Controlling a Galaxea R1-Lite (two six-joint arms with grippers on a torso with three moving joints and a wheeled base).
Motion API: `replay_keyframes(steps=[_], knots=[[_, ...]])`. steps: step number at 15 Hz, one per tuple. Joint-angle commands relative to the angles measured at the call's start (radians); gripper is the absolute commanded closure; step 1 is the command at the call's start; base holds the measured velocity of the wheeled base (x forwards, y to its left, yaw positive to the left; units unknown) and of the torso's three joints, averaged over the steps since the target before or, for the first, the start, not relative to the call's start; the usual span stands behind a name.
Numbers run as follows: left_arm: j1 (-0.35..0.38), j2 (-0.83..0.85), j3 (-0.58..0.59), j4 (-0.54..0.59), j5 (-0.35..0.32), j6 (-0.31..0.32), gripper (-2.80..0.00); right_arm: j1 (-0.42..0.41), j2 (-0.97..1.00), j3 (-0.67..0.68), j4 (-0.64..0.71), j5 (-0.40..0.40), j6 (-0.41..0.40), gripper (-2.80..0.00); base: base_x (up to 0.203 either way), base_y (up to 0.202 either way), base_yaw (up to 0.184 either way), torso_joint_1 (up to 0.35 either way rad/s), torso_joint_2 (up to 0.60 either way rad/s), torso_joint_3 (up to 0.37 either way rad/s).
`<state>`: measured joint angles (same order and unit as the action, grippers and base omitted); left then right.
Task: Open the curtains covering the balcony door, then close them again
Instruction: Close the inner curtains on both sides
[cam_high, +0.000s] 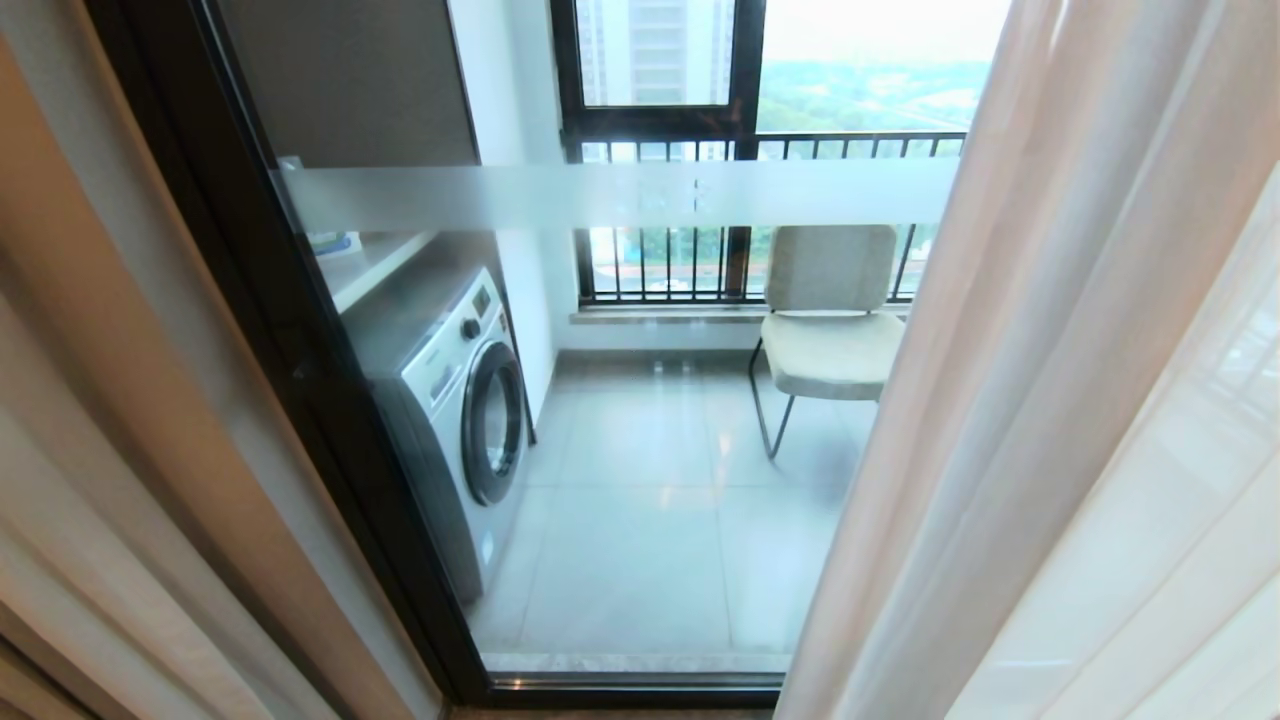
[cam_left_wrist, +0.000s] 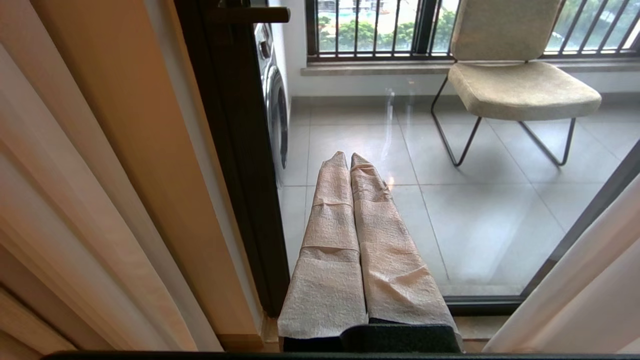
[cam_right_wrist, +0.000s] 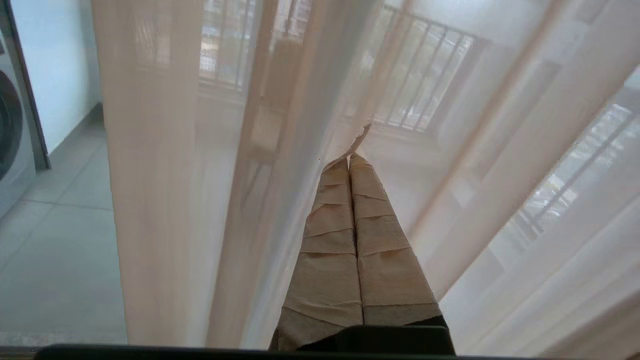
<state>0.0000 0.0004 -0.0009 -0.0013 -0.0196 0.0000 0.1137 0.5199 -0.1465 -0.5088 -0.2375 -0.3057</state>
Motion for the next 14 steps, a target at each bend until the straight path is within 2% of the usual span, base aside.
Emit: replay_keyframes(steps=[1,3,6,8,10,14], knots=[[0.000,0.000,0.001,0.000,0.000,0.000,0.00,-0.063,-0.154,0.071,0.047,0.015,0.015,0.00,0.000,0.000,0.000,0.000,0.00,0.000],[0.000,0.000,0.001,0.000,0.000,0.000,0.00,-0.096,-0.255,0.121,0.142,0.042,0.042,0.00,0.000,0.000,0.000,0.000,0.00,0.000],[0.000,0.000,-0.001,0.000,0.000,0.000,0.00,-0.103,-0.368,0.145,0.327,0.053,0.131,0.00,0.000,0.000,0.000,0.000,0.00,0.000],[0.000,0.000,0.001,0.000,0.000,0.000,0.00,-0.106,-0.435,0.143,0.375,0.078,0.178,0.00,0.000,0.000,0.000,0.000,0.00,0.000],[0.000,0.000,0.000,0.000,0.000,0.000,0.00,-0.107,-0.510,0.142,0.407,0.127,0.188,0.00,0.000,0.000,0.000,0.000,0.00,0.000],[0.000,0.000,0.001,0.000,0.000,0.000,0.00,-0.108,-0.519,0.146,0.444,0.198,0.239,0.00,0.000,0.000,0.000,0.000,0.00,0.000]])
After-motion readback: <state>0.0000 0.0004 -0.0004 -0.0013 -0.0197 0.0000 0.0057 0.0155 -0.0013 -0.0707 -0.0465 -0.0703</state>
